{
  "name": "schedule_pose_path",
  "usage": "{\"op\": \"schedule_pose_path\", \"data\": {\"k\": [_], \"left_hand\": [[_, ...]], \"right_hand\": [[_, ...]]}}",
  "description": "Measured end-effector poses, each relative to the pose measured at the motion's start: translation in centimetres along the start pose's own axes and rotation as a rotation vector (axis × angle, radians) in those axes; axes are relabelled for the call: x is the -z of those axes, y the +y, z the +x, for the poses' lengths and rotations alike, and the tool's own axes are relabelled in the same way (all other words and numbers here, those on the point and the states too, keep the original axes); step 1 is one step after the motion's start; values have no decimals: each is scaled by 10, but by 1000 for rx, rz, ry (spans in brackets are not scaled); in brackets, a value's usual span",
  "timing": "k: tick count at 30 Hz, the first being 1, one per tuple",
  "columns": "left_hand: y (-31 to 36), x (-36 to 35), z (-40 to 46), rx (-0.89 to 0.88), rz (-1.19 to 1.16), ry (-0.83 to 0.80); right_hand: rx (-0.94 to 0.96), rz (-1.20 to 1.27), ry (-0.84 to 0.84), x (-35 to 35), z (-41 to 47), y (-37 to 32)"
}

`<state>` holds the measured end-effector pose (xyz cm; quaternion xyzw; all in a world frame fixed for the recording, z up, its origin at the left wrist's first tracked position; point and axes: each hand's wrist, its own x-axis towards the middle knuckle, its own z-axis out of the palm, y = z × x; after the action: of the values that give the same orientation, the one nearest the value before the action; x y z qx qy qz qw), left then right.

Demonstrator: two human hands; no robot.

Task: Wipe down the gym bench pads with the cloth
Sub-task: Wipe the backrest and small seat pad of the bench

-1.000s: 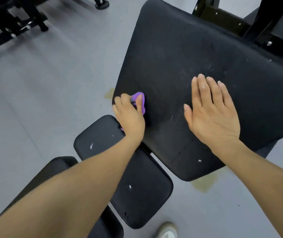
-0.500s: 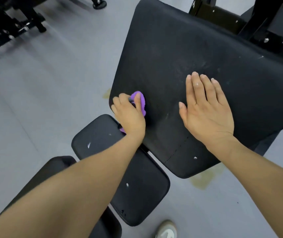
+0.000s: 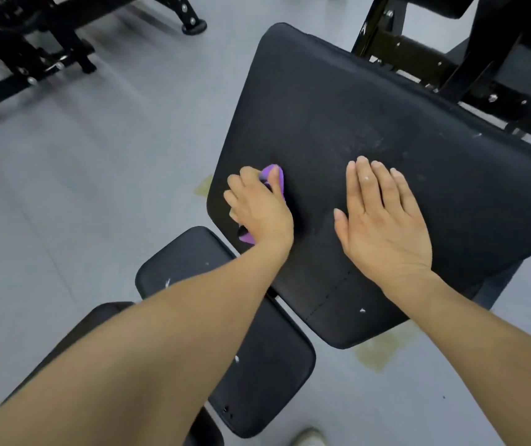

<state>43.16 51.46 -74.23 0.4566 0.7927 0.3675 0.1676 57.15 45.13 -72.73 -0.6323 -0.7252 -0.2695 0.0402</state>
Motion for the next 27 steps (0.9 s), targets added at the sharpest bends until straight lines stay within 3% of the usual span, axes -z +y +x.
{"op": "schedule_pose_path", "data": {"k": [5,7,10,13,16,22,25,27], "left_hand": [[-10,18,-79,-254,52,-205],[-4,19,-75,-301,79,-250],[36,9,-27,-372,47,-197],[80,-6,11,-313,58,-99],[70,-11,-1,-404,77,-45],[29,6,-80,-478,80,-174],[39,5,-60,-485,50,-250],[64,0,-30,-485,30,-184]], "right_hand": [[23,93,32,5,3,9],[83,112,67,9,9,27],[163,64,93,17,18,65],[176,27,118,15,17,83],[134,42,142,12,14,81],[137,83,153,12,14,80],[130,98,148,13,14,78],[119,95,151,13,14,79]]}}
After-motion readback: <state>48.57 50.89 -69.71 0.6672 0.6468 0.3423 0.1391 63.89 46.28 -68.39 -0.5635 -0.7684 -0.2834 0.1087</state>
